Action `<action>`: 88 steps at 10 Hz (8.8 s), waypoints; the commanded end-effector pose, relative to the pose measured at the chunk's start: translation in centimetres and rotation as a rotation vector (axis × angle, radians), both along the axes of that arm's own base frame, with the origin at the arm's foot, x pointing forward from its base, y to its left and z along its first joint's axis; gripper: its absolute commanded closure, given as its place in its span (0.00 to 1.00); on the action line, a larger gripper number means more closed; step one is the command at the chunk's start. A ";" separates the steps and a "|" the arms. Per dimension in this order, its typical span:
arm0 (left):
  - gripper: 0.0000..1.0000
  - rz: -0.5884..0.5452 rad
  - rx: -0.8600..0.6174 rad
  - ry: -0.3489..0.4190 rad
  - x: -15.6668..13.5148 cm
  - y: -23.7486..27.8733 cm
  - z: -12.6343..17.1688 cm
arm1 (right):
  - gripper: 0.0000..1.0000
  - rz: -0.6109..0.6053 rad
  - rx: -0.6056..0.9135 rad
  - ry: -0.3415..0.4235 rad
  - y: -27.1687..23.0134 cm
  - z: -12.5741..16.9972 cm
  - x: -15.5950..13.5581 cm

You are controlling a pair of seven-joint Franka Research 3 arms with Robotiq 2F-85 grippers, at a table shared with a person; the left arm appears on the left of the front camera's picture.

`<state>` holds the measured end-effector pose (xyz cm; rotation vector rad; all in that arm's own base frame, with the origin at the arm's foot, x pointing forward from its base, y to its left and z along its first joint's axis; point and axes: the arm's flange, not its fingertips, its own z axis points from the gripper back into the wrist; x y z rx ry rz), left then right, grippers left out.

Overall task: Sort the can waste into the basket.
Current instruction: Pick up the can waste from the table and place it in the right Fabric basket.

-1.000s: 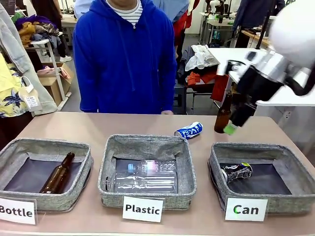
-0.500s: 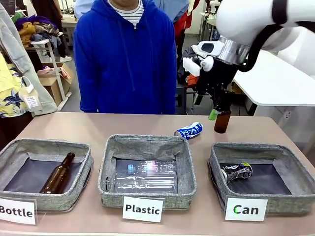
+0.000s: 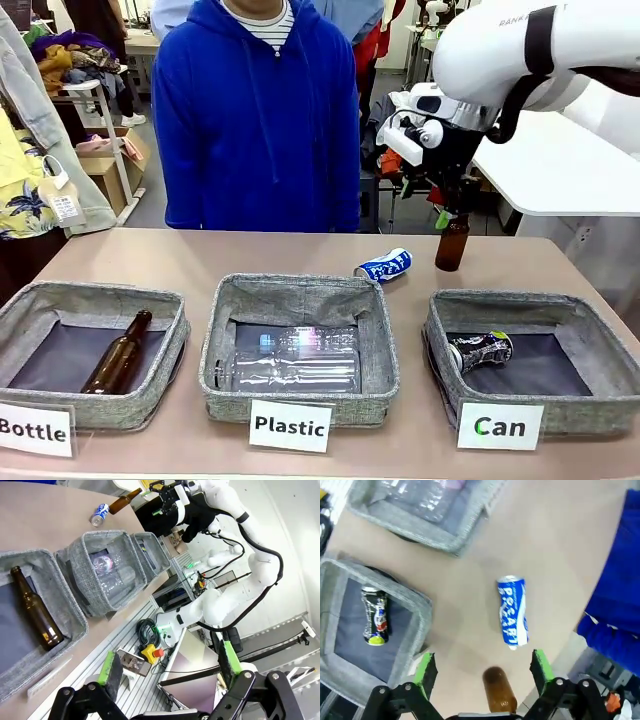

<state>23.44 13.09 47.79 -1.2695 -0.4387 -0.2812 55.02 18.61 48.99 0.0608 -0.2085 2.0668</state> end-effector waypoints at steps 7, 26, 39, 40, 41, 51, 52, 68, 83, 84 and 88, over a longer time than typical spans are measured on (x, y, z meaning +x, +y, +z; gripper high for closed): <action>0.00 0.002 -0.021 -0.003 -0.1 -0.2 0.4 | 0.00 0.067 0.115 -0.140 1.7 -4.3 4.7; 0.00 0.002 -0.021 -0.003 -0.1 -0.2 0.4 | 0.00 -0.752 0.572 -0.075 -26.4 7.2 -18.6; 0.00 0.159 -0.252 -0.206 -5.7 6.5 8.5 | 0.00 -0.344 0.230 -0.030 -15.7 2.8 -7.7; 0.00 0.163 -0.412 -0.260 -8.1 8.2 10.5 | 0.00 -0.269 0.146 -0.022 -12.7 2.0 -4.8; 0.00 0.156 -0.499 -0.277 -9.8 9.1 11.2 | 0.00 -0.187 0.096 -0.009 -10.4 1.1 -2.5; 0.00 0.042 -0.566 -0.196 -8.4 7.7 10.3 | 0.00 0.032 0.025 0.053 -0.2 -9.0 7.6; 0.00 0.042 -0.566 -0.196 -8.4 7.7 10.3 | 0.00 0.038 0.072 0.055 -0.4 -9.5 7.7; 0.00 0.042 -0.566 -0.196 -8.4 7.7 10.3 | 0.00 -0.468 0.527 -0.087 -18.1 -1.3 -2.2; 0.00 0.042 -0.566 -0.196 -8.4 7.7 10.3 | 0.60 -0.080 -0.066 0.039 3.1 -19.5 10.0; 0.00 0.042 -0.566 -0.196 -8.4 7.7 10.3 | 0.60 -0.078 -0.077 0.058 3.1 -19.3 9.8; 0.00 0.042 -0.566 -0.196 -8.4 7.7 10.3 | 1.00 -0.081 -0.086 0.062 3.2 -19.2 9.8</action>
